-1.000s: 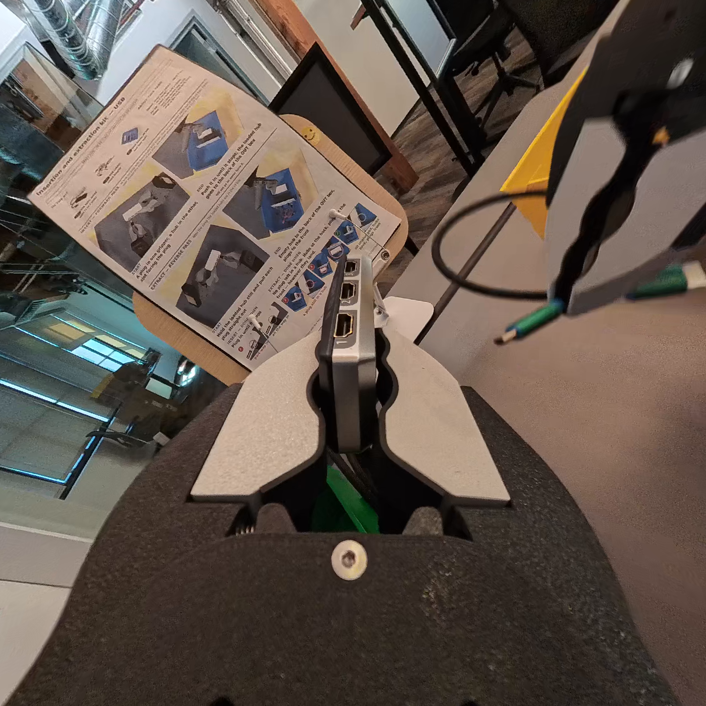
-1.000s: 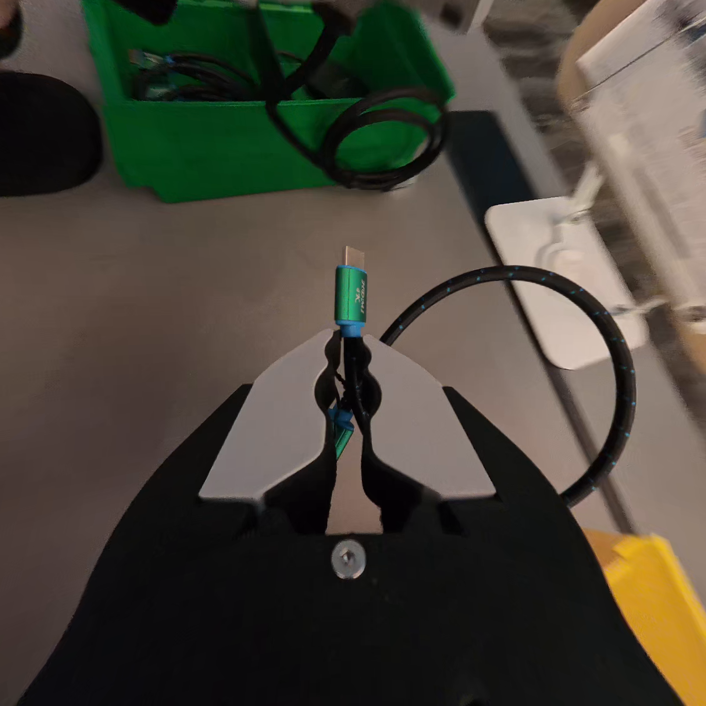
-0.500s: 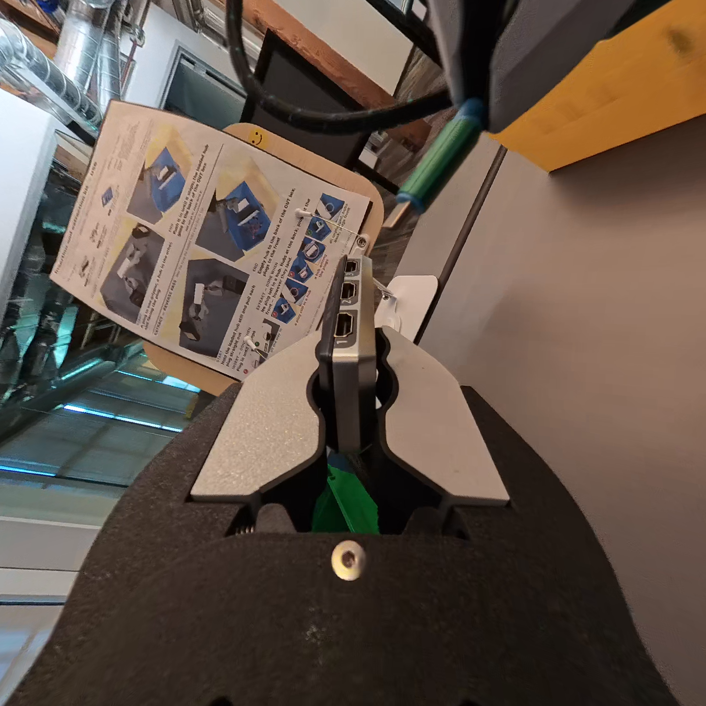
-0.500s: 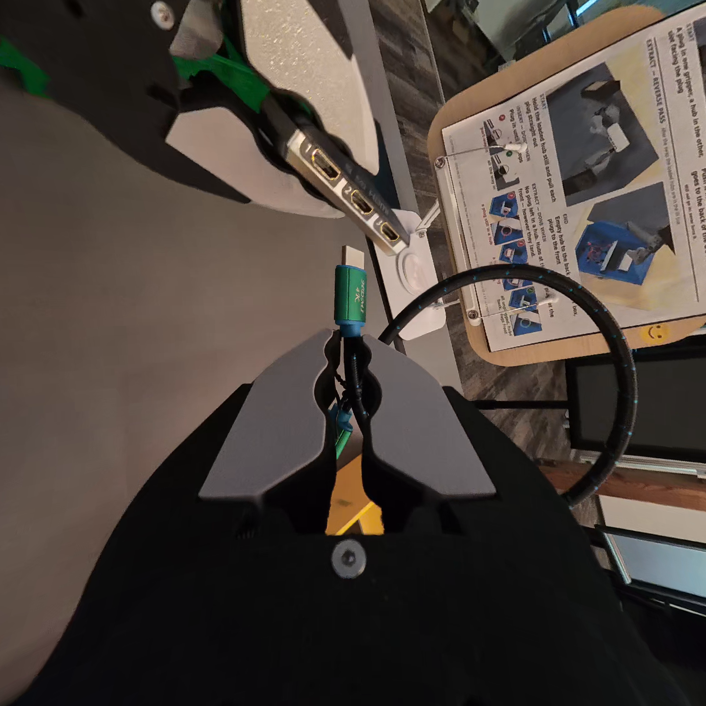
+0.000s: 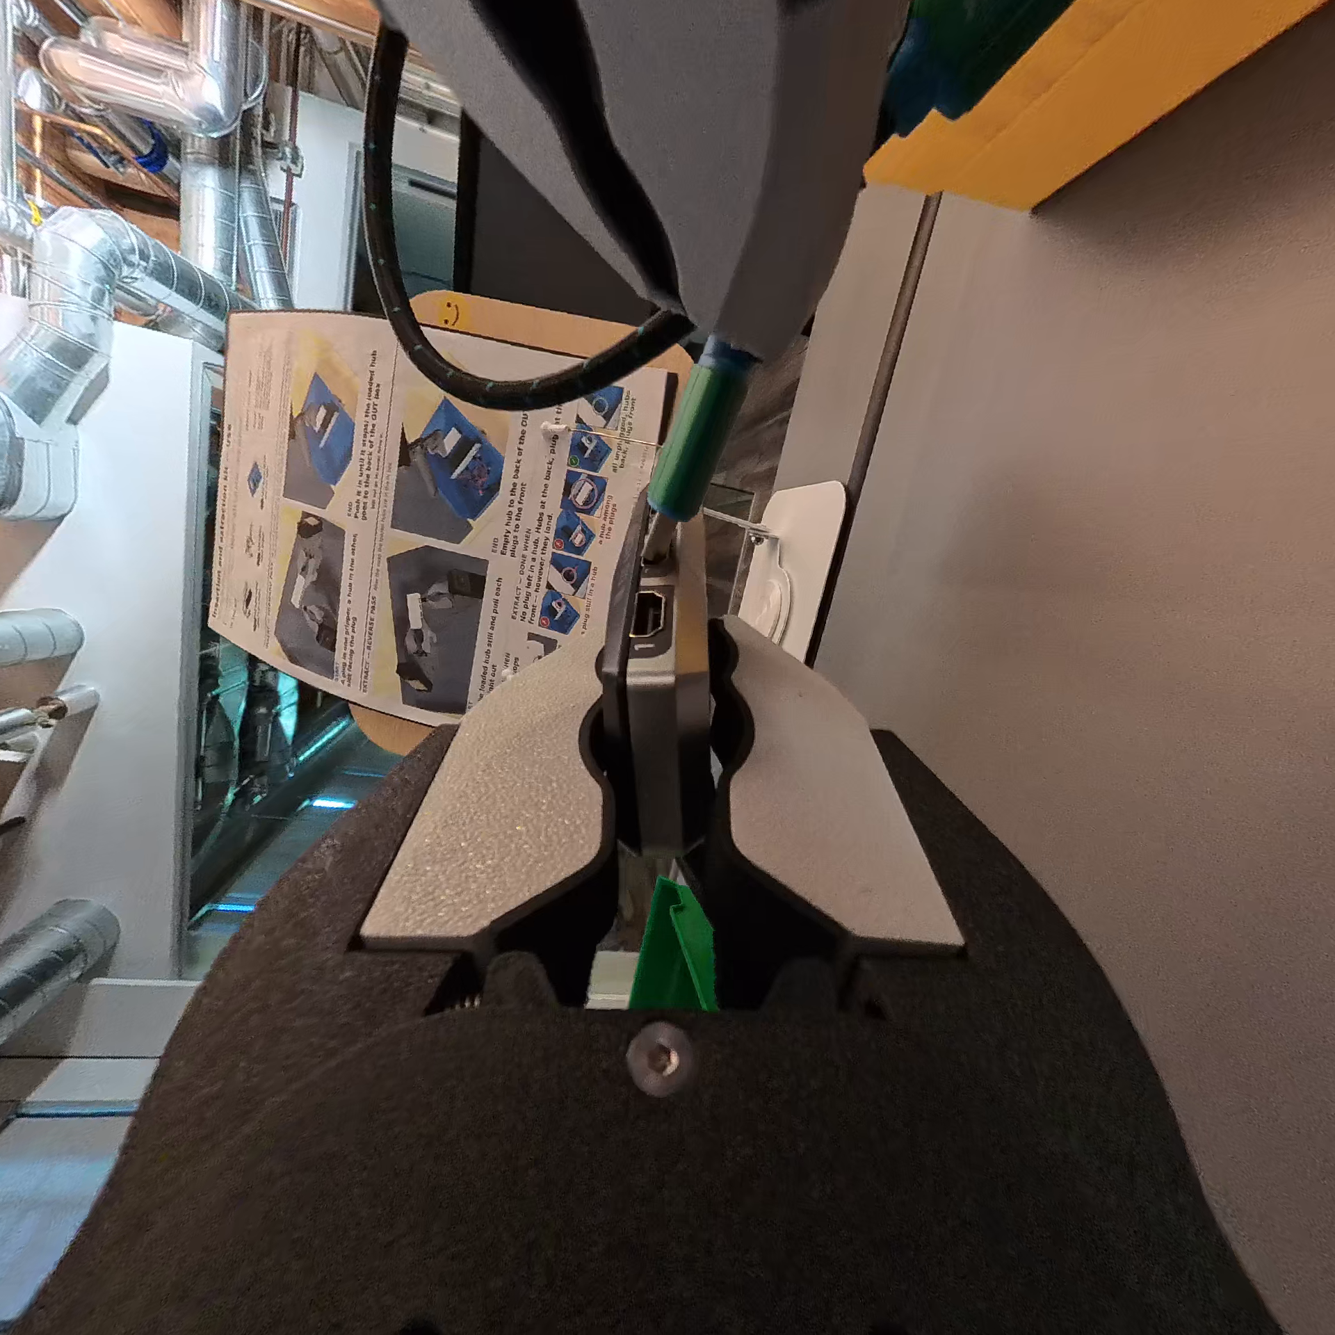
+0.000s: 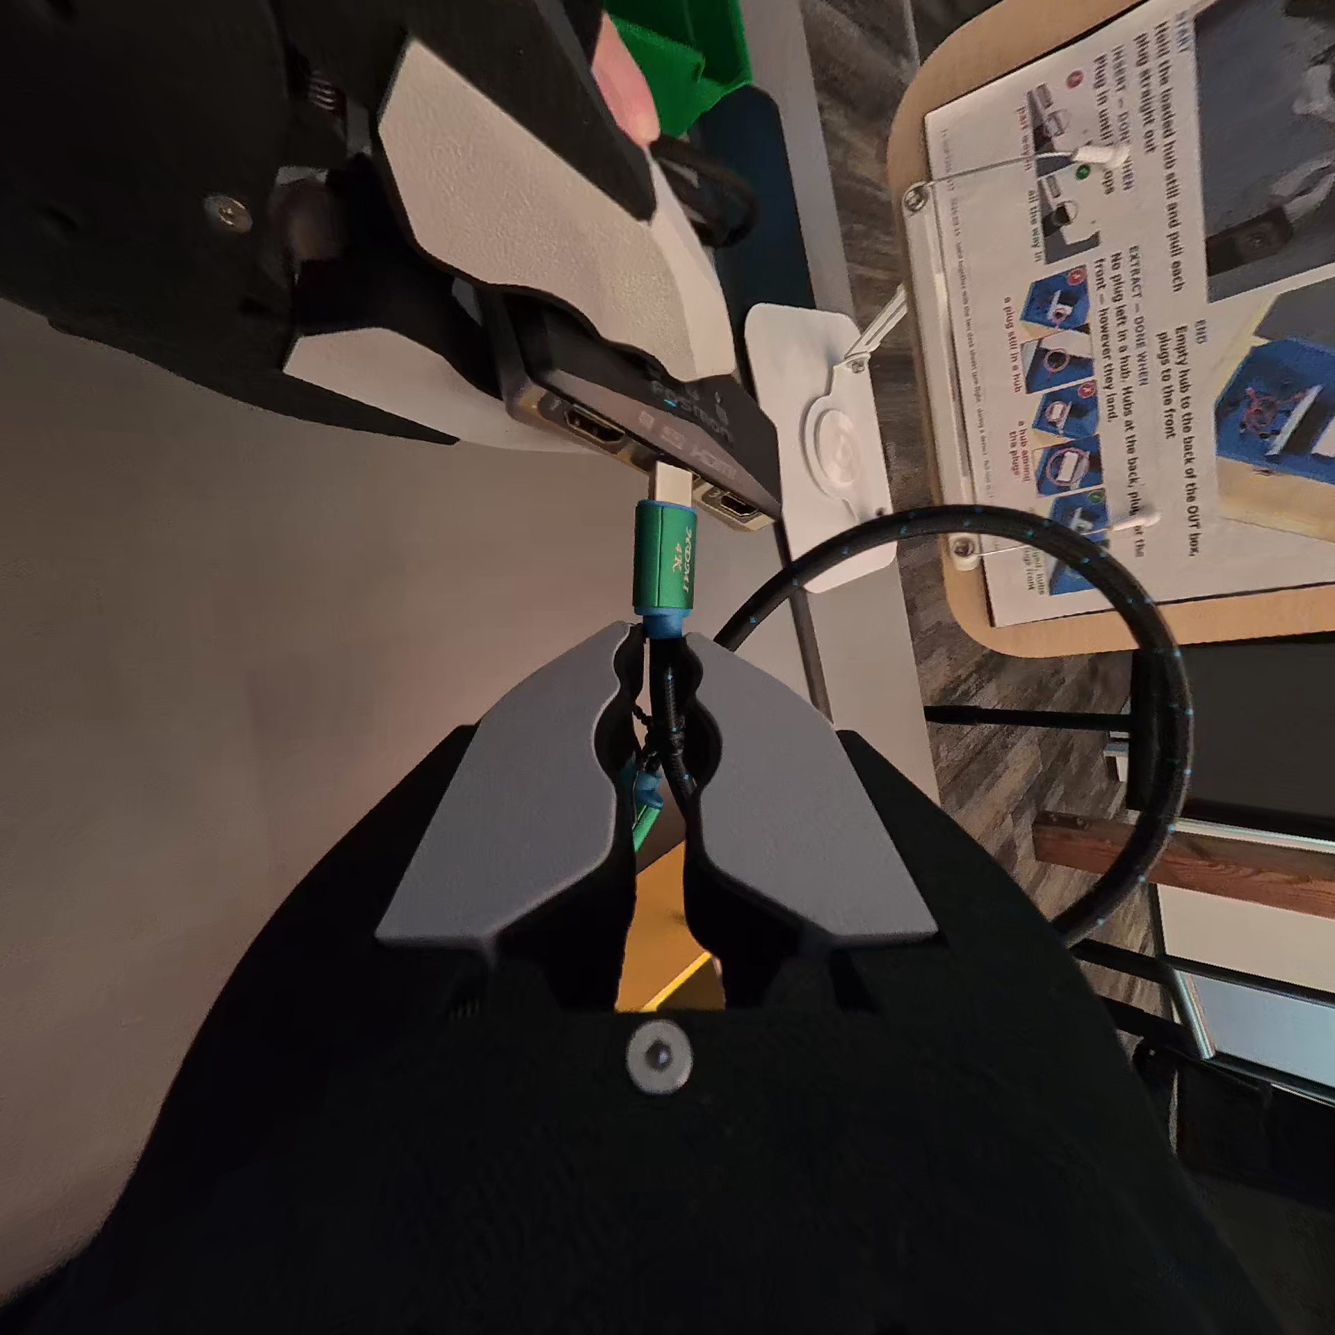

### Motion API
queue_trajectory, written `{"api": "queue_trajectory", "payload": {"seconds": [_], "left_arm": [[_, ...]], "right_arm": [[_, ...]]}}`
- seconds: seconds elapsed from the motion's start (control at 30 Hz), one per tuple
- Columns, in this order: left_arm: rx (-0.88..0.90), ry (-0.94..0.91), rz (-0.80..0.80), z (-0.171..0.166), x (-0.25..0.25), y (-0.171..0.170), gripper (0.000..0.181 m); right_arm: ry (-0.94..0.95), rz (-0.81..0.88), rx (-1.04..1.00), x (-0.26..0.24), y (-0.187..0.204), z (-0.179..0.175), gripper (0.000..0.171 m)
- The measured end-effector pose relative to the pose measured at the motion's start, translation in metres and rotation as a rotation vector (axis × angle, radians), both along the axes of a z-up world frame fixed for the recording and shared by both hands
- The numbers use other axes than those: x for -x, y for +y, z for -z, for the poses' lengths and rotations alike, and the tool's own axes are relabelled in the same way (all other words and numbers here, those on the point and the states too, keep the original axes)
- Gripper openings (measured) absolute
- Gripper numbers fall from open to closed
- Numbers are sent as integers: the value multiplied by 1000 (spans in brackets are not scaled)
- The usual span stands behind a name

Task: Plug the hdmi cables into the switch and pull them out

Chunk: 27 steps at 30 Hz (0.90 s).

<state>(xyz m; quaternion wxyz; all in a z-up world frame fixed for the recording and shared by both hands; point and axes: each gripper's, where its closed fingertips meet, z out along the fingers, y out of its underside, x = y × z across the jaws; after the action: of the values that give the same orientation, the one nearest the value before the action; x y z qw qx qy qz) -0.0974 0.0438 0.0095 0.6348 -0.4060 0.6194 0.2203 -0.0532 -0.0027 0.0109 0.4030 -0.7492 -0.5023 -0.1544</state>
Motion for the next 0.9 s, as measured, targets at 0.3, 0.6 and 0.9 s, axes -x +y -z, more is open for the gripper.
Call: {"api": "queue_trajectory", "payload": {"seconds": [0.3, 0.6, 0.9], "left_arm": [[-41, 121, 13, 18, -7, -4, 23], [-54, 203, 0, 31, -11, -7, 23], [-37, 253, -26, 43, -12, -6, 23]], "right_arm": [[-61, 48, 117, -9, -6, 21, 9], [-113, 98, 188, -16, -9, 36, 9], [-152, 155, 228, -18, -10, 47, 9]]}}
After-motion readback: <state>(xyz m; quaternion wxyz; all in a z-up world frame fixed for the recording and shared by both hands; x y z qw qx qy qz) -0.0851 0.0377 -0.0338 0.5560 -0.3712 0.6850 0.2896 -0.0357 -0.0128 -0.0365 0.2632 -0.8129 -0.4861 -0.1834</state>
